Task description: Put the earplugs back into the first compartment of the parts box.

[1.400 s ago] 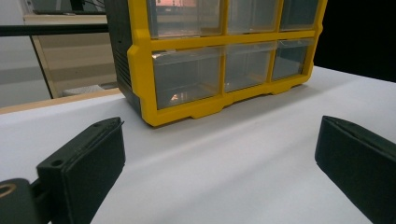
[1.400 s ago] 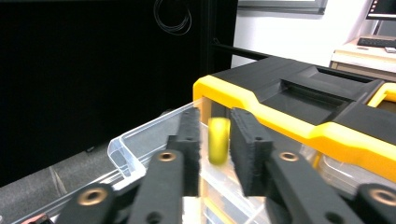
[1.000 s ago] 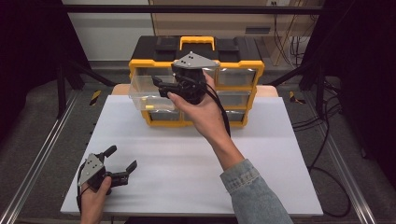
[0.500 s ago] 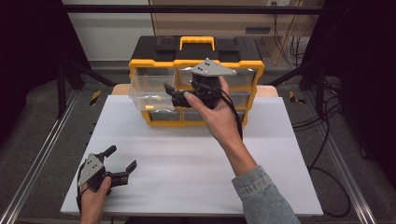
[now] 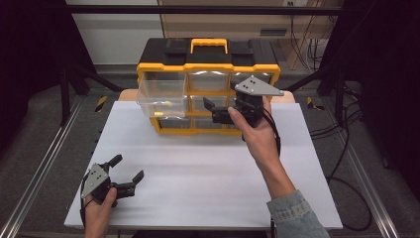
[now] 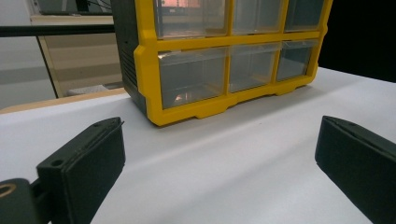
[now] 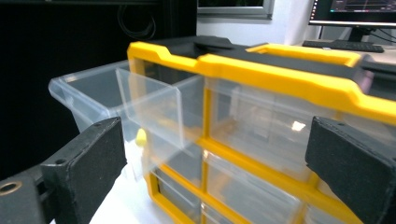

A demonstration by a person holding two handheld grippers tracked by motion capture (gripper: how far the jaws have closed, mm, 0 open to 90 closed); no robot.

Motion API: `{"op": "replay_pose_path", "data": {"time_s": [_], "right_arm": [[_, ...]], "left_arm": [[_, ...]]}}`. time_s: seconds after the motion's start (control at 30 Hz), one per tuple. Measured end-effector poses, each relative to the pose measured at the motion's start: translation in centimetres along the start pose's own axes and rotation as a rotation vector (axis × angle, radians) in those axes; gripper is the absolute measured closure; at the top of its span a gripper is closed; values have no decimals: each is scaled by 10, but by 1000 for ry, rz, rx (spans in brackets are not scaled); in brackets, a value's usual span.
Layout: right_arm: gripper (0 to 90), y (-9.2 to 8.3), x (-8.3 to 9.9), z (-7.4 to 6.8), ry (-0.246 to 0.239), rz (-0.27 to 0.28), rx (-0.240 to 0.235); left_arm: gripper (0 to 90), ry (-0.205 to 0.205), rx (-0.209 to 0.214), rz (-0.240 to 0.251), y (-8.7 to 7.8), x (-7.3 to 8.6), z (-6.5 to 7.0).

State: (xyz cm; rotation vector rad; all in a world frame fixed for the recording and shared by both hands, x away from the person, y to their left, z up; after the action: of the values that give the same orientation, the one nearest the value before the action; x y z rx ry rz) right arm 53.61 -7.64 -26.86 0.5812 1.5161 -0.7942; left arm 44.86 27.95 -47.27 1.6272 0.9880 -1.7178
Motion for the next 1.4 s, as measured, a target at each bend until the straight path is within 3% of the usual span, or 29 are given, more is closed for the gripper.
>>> {"op": "replay_pose_path", "data": {"time_s": [0.8, 1.4], "right_arm": [[47, -74, 59, 56, 59, -32, 103], [80, -112, 113, 79, 77, -24, 157]], "left_arm": [[14, -10, -14, 5, -2, 1, -4], [14, -17, -25, 9, -5, 1, -8]]}}
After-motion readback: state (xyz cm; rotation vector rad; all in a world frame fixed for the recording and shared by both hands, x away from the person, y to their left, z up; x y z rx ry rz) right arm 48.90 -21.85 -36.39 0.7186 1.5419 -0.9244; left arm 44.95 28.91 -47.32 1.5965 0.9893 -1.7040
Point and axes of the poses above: each handheld gripper's, and its own axes: y roughly forward along the jaws, x roughly out of its underside, z roughly to its right, the point moved 4 cm from there along y, roughly forward along the jaws
